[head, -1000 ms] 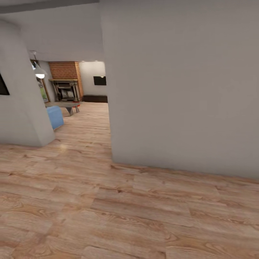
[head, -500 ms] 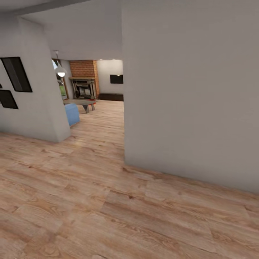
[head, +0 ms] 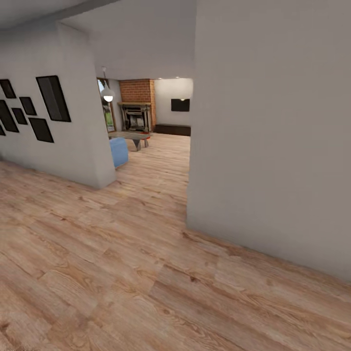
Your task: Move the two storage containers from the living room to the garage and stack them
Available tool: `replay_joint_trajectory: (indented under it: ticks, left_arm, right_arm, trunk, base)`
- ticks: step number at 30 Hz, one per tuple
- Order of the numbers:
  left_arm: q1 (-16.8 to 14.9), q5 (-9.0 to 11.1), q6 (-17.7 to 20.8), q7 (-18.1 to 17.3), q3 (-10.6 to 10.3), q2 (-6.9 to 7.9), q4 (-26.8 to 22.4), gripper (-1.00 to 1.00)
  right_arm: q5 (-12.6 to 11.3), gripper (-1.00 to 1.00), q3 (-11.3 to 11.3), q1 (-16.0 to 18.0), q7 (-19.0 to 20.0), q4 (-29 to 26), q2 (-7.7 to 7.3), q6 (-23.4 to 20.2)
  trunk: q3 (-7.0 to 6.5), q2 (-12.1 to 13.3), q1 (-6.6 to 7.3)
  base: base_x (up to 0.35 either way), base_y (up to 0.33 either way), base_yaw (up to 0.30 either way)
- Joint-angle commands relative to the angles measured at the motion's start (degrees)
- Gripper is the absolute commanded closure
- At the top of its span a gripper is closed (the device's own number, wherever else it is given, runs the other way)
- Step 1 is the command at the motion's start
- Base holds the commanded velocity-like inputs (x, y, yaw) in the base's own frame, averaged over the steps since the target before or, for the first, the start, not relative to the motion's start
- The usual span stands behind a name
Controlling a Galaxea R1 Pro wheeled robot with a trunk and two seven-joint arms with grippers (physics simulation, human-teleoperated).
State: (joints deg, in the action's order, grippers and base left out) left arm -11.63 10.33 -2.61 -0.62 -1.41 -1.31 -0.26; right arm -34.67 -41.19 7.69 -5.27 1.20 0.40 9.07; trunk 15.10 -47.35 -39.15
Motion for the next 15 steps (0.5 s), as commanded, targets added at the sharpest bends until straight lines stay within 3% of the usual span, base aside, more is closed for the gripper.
replay_joint_trajectory:
  ticks: [1, 15]
  left_arm:
    - [-0.06, 0.48, -0.20, -0.07, -0.17, -0.01, 0.09, -1.00]
    - [-0.06, 0.51, -0.28, -0.07, -0.17, -0.01, 0.09, -1.00]
  right_arm:
    - [-0.40, -1.00, -0.47, 0.04, -0.09, 0.12, 0.04, 0.24]
    - [-0.40, -1.00, -0.41, 0.04, -0.09, 0.14, 0.00, 0.24]
  trunk:
    - [0.12, -0.05, -0.04]
    - [0.78, -0.05, -0.04]
  base:
    - [0.322, 0.000, 0.264]
    - [0.322, 0.000, 0.264]
